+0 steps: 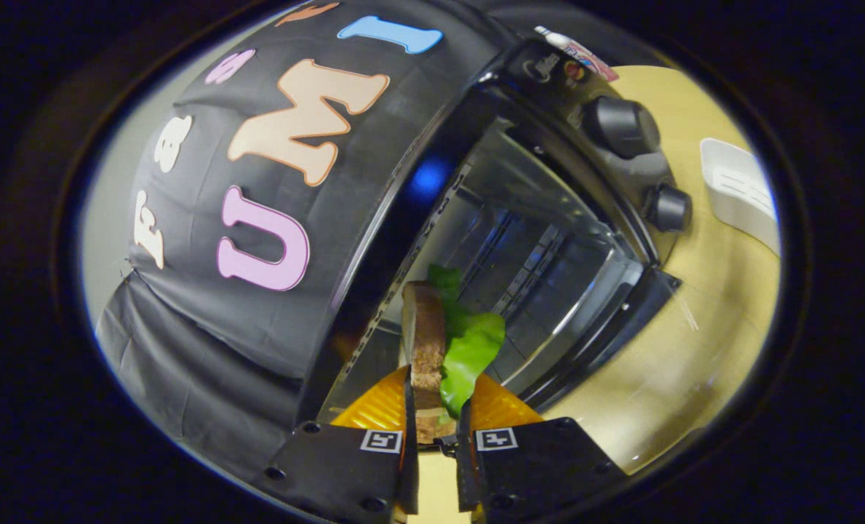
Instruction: Open the toaster oven, put the food inside, and close the toaster oven door.
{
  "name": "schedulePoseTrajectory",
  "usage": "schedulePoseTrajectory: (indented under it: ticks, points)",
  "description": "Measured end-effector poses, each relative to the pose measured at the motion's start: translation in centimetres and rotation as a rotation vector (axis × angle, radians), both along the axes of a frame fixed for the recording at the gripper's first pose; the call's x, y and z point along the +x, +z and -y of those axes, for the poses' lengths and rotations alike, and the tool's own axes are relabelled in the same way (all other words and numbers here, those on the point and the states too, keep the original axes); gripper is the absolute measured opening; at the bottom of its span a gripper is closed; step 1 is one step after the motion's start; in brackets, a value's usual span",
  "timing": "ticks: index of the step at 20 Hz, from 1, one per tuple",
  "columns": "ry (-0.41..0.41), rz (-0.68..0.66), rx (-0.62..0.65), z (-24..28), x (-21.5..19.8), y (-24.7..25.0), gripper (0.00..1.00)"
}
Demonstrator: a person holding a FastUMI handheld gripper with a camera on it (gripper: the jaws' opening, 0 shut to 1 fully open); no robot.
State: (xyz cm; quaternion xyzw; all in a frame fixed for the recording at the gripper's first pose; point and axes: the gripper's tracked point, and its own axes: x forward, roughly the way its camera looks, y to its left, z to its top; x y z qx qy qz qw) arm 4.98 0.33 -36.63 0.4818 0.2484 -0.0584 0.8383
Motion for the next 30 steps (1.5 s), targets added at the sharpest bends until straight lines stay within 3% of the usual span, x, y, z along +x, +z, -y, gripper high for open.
schedulePoseTrajectory:
  ticks: [7,12,16,22,30]
  points:
    - [0.032,0.020,-0.100,0.8,2.0,-0.8,0.37]
    - [-0.011,-0.029,-0.266,3.3,0.9,-1.2,0.50]
    - [-0.030,-0.050,-0.422,5.7,0.4,-0.6,0.69]
    - [-0.037,-0.062,-0.500,7.8,-0.7,-0.4,0.98]
    - [0.026,-0.045,-0.549,6.6,-3.2,0.8,0.99]
